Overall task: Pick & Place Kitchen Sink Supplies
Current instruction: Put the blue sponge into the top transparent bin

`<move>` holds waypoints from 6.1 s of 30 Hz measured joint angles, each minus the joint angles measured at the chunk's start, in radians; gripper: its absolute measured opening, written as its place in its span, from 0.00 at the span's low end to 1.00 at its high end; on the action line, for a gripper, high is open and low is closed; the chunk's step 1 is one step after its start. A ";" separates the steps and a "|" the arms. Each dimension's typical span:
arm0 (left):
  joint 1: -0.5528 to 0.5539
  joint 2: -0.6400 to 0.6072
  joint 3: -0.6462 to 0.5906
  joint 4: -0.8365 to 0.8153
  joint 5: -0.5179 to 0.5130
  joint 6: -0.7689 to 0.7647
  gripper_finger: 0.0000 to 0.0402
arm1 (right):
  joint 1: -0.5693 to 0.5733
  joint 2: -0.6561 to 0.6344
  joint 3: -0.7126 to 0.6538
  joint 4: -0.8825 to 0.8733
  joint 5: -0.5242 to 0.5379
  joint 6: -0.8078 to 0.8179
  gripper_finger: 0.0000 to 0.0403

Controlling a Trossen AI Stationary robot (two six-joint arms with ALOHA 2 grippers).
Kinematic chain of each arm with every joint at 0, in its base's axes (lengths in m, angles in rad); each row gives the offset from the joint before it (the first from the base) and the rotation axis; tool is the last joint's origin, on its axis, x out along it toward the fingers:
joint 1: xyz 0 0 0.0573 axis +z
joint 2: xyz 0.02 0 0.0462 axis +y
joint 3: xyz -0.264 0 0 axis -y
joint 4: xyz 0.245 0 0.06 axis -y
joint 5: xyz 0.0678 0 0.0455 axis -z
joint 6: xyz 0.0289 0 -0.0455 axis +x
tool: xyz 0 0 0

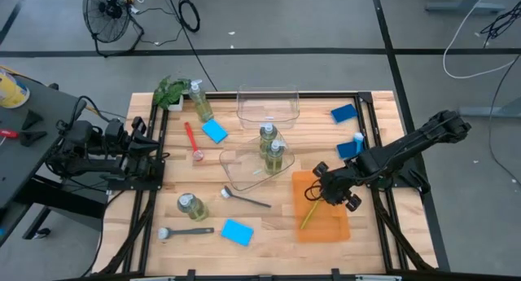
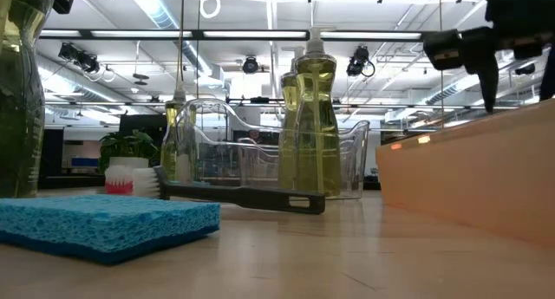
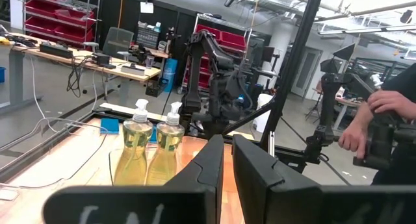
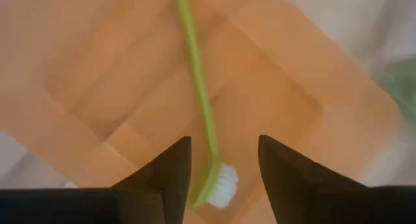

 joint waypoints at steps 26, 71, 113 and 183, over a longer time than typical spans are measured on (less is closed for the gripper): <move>0.000 0.000 0.000 0.000 0.000 0.000 0.09 | -0.513 -0.094 0.134 -0.254 0.220 0.757 0.41; 0.000 0.000 0.000 0.000 0.000 0.000 0.09 | -1.000 0.201 -0.134 0.182 0.569 0.789 0.54; 0.000 0.000 0.000 0.000 0.000 0.000 0.09 | -1.094 0.200 -0.319 0.393 0.500 0.812 0.01; 0.000 0.000 0.000 0.000 0.000 0.000 0.09 | -1.046 0.311 -0.117 0.305 0.554 0.725 0.64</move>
